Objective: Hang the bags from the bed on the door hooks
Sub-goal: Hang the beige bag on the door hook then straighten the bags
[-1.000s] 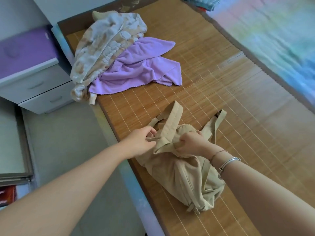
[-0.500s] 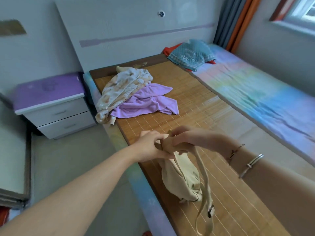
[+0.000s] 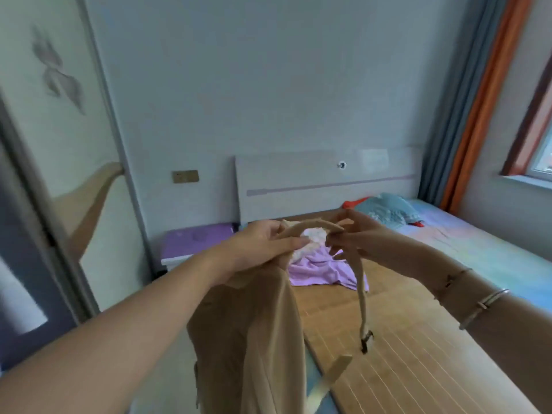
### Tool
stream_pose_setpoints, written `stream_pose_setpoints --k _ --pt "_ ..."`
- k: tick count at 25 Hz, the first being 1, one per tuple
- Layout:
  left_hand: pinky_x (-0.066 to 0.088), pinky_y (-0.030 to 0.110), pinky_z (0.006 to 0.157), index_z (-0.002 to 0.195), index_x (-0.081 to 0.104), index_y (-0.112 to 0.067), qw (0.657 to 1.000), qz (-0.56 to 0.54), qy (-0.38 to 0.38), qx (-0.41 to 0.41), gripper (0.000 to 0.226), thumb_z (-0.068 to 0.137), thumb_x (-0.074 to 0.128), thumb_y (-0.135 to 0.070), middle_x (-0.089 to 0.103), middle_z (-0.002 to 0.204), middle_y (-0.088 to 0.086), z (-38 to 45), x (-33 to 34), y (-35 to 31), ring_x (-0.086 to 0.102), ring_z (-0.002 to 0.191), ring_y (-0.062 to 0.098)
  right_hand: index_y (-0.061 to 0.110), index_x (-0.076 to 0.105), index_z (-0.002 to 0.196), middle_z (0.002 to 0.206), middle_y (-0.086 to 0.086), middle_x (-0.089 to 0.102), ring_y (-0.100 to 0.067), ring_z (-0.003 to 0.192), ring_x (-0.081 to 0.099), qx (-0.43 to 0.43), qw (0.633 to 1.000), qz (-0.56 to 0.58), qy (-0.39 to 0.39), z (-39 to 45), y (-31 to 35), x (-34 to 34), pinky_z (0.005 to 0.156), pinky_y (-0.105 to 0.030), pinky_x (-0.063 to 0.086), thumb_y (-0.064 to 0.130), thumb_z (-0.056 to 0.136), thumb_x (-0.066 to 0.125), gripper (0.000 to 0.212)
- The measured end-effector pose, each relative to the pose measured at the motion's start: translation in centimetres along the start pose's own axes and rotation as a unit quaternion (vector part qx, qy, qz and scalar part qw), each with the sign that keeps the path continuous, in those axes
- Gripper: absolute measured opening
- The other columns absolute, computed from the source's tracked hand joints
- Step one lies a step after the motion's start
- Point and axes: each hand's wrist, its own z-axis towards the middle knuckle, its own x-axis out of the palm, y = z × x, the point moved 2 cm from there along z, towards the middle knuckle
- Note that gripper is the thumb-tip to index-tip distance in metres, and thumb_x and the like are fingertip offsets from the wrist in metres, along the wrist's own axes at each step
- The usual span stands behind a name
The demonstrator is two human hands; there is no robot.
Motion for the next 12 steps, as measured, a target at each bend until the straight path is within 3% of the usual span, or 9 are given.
stream_pose_setpoints --k 2,4,8,12 --pt "0.041 0.016 0.048 0.07 0.067 -0.025 0.998 -0.005 -0.05 -0.03 0.04 0.063 0.071 -0.065 0.056 0.049 -0.018 -6.4 -3.7 -2.3 0.05 0.043 -0.001 0.01 0.045 0.095 0.069 -0.009 0.071 -0.02 0.054 0.062 -0.06 0.99 0.121 0.039 -0.3 5.2 3.6 0.057 -0.033 0.056 -0.002 0.085 0.058 0.02" --pt "0.04 0.023 0.049 0.067 0.067 -0.026 0.991 -0.033 -0.127 -0.038 0.042 0.061 0.07 -0.068 0.052 0.045 -0.016 -13.3 -7.0 -4.8 0.047 0.038 0.001 0.013 0.041 0.089 0.068 -0.01 0.073 -0.021 0.05 0.059 -0.109 0.972 0.178 0.112 -0.6 10.1 8.2 0.048 -0.028 0.052 0.001 0.085 0.058 0.021" --pt "0.033 0.027 0.048 0.073 0.062 -0.02 0.952 -0.099 -0.285 -0.053 0.037 0.07 0.069 -0.056 0.042 0.044 -0.008 -27.1 -11.6 -9.7 0.04 0.035 0.008 0.012 0.046 0.09 0.087 -0.014 0.075 -0.022 0.057 0.064 -0.17 0.927 0.189 0.275 -4.1 17.4 18.4 0.052 -0.03 0.053 0.012 0.076 0.067 0.025" --pt "0.033 0.03 0.048 0.083 0.054 -0.016 0.91 -0.047 -0.405 -0.07 0.033 0.083 0.064 -0.047 0.045 0.045 -0.006 -40.5 -14.2 -14.4 0.043 0.035 0.007 0.001 0.05 0.108 0.094 -0.013 0.075 -0.021 0.061 0.066 -0.222 0.876 0.197 0.38 -10.4 24.6 28.1 0.055 -0.031 0.056 0.012 0.081 0.065 0.033"
